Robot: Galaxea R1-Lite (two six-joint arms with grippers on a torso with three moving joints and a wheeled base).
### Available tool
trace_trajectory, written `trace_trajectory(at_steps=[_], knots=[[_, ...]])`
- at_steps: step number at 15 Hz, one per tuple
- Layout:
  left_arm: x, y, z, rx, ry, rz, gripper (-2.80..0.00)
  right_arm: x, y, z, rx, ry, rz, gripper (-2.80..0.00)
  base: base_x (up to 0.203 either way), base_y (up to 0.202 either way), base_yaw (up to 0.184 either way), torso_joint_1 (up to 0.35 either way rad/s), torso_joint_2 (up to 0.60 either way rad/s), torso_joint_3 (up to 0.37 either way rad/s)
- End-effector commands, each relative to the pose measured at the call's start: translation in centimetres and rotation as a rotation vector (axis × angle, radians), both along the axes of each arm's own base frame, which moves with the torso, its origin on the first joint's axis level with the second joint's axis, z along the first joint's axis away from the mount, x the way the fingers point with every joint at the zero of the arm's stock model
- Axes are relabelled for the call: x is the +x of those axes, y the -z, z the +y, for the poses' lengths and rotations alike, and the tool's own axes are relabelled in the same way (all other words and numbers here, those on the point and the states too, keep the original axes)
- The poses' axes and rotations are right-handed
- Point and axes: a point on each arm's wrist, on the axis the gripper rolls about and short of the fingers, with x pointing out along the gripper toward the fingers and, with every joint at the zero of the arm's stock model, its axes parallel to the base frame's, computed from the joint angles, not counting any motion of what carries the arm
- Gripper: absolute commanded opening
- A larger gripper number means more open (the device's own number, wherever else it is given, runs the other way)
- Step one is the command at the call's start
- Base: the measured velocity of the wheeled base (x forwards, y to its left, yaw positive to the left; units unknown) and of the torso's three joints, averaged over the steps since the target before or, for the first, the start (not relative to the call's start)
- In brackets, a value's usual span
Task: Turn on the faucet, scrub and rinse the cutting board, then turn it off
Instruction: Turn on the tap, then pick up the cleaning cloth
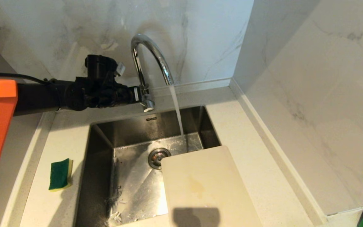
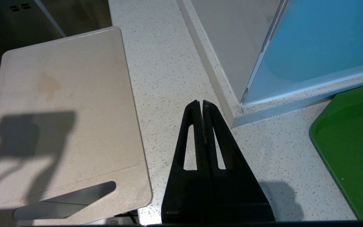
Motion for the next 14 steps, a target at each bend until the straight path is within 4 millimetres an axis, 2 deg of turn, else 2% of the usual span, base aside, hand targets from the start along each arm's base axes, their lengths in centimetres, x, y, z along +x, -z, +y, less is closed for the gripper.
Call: trace_trajectory(at_steps=[1,4,8,9,12,14], knots=[[-1.4,-2.8,0.5,-0.018,-0.001,-0.051,-2.8,0.0,0.0,0.0,0.0,0.0,0.0,-2.8,0.0,0.0,0.0,0.0,0.0,0.0],[-5.3,-7.8,1.8,-0.022,0.001,-0.108,-2.8,0.0,0.0,0.0,0.0,0.0,0.0,-2.8,0.0,0.0,0.0,0.0,0.0,0.0],[-13.1,-13.2,4.7,0.058,-0.013,-0.068,-2.8,0.0,0.0,0.0,0.0,0.0,-0.001,-2.8,0.0,0.0,0.0,0.0,0.0,0.0],[-15.0,-13.8,5.4,0.086,-0.014,-0.035,-2.8,0.0,0.0,0.0,0.0,0.0,-0.001,-2.8,0.0,0.0,0.0,0.0,0.0,0.0],[-20.0,-13.6,7.7,0.277,-0.085,0.118,-2.8,0.0,0.0,0.0,0.0,0.0,0.0,-2.8,0.0,0.0,0.0,0.0,0.0,0.0],[-22.0,-13.1,8.5,0.334,-0.138,0.144,-2.8,0.0,0.0,0.0,0.001,0.0,-0.001,-2.8,0.0,0.0,0.0,0.0,0.0,0.0]])
